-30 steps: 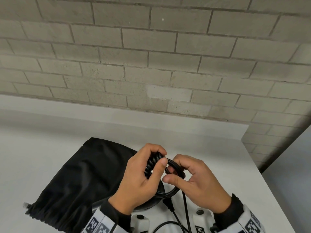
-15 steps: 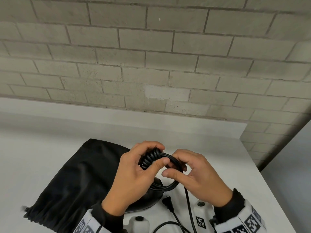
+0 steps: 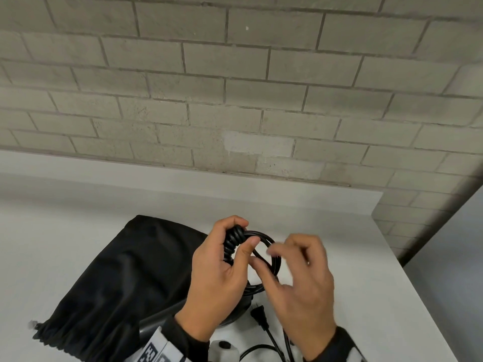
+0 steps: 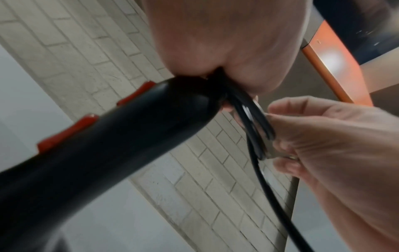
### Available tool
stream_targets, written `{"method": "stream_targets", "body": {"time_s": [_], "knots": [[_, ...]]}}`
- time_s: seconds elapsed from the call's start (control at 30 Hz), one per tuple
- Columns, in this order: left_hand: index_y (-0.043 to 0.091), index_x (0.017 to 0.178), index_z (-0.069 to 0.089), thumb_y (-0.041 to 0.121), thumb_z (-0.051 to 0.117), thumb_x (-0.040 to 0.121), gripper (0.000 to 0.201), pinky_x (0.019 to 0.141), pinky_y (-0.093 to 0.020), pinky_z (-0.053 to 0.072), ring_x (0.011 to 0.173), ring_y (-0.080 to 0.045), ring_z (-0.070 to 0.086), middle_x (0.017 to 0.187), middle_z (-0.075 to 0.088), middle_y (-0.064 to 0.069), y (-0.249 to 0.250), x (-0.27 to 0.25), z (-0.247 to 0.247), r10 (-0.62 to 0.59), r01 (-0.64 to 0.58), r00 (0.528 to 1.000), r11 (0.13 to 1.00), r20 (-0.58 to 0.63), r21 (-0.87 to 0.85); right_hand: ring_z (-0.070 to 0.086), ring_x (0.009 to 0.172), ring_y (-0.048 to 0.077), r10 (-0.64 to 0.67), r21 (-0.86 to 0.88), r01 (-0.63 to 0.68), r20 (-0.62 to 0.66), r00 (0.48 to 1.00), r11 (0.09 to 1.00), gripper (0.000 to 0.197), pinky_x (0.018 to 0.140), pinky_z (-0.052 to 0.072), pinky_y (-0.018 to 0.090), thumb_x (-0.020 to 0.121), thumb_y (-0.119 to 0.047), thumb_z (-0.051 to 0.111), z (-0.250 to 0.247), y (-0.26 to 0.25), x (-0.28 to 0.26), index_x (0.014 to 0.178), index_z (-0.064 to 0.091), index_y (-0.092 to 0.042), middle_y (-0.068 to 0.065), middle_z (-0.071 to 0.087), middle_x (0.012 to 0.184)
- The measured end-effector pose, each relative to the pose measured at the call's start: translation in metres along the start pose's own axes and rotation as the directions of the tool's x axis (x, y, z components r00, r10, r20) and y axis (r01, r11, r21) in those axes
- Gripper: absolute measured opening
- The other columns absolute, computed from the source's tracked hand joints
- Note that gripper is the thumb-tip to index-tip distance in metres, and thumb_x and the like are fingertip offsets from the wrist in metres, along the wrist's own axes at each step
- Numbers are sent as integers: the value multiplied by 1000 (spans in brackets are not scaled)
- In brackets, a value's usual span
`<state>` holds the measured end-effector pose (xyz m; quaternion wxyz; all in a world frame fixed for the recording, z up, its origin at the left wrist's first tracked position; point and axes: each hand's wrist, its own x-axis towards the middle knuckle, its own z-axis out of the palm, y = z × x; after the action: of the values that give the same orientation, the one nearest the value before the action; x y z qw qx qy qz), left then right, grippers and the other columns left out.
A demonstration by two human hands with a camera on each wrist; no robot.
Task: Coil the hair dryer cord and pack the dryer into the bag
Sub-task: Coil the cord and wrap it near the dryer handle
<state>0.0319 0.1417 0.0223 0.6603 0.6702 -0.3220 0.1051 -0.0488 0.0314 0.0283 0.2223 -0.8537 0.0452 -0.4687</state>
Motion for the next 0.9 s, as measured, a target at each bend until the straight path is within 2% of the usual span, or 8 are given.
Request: {"method": "stream_targets", "body": {"time_s": [0.2, 0.33, 0.47, 0.6, 0.67, 0.7, 0.77, 0.9], "knots": [[32, 105, 56, 27, 67, 89, 20, 71, -8, 48, 83, -3, 67, 94, 66, 21, 0, -3, 7, 13, -13, 995, 1000, -100, -2, 48, 65, 16, 105, -238, -78, 105, 989, 968, 20, 38, 37, 24, 89, -37, 58, 10, -12, -11, 93, 72, -23, -2, 53, 81], [35, 106, 55, 32, 71, 90, 22, 72, -9, 49, 84, -3, 67, 94, 66, 22, -3, -1, 8, 38, -35, 994, 999, -103, 31, 53, 74, 9, 368, -19, -374, 229, 901, 927, 23, 55, 43, 15, 94, -42, 48, 6, -19, -5, 86, 65, -29, -14, 47, 86], [37, 107, 58, 39, 61, 87, 20, 74, -15, 50, 84, -9, 67, 94, 66, 16, -8, 2, 1, 83, -76, 991, 995, -108, 71, 53, 70, 4, 491, 228, -643, 479, 728, 731, 22, 69, 40, 12, 91, -33, 60, -11, -20, 15, 72, 69, -27, -8, 54, 81], [29, 110, 60, 34, 62, 89, 22, 76, -16, 51, 83, -8, 67, 91, 67, 12, -10, -1, -1, 142, -134, 987, 986, -76, 102, 43, 67, 11, 503, 407, -863, 701, 505, 299, 34, 60, 37, 30, 93, -30, 58, -25, -13, 32, 63, 62, -16, -3, 52, 73], [24, 110, 61, 33, 62, 90, 22, 76, -16, 51, 84, -7, 67, 92, 68, 9, -11, -2, 0, 170, -162, 983, 979, -62, 124, 40, 69, 14, 447, 438, -880, 760, 472, 185, 34, 60, 35, 33, 92, -34, 61, -30, -9, 37, 63, 57, -16, -1, 47, 72], [21, 109, 62, 33, 62, 90, 22, 76, -16, 51, 84, -7, 66, 92, 68, 8, -11, -2, 1, 178, -169, 982, 977, -61, 133, 41, 69, 13, 423, 442, -875, 766, 484, 201, 32, 62, 37, 32, 89, -36, 64, -32, -8, 37, 63, 57, -16, -1, 46, 72], [18, 109, 63, 32, 62, 90, 24, 76, -16, 51, 85, -6, 66, 93, 67, 6, -12, 0, 1, 187, -175, 980, 973, -67, 149, 47, 68, 11, 405, 407, -826, 730, 551, 391, 29, 68, 42, 24, 87, -35, 67, -35, -10, 36, 66, 61, -16, -5, 51, 68], [16, 112, 62, 31, 63, 90, 27, 79, -14, 50, 89, -5, 66, 96, 67, 4, -14, 2, 2, 204, -188, 975, 968, -91, 164, 63, 77, 3, 366, 242, -537, 507, 780, 808, 9, 68, 48, 13, 89, -30, 65, -38, -14, 28, 82, 70, -28, -13, 68, 80]]}}
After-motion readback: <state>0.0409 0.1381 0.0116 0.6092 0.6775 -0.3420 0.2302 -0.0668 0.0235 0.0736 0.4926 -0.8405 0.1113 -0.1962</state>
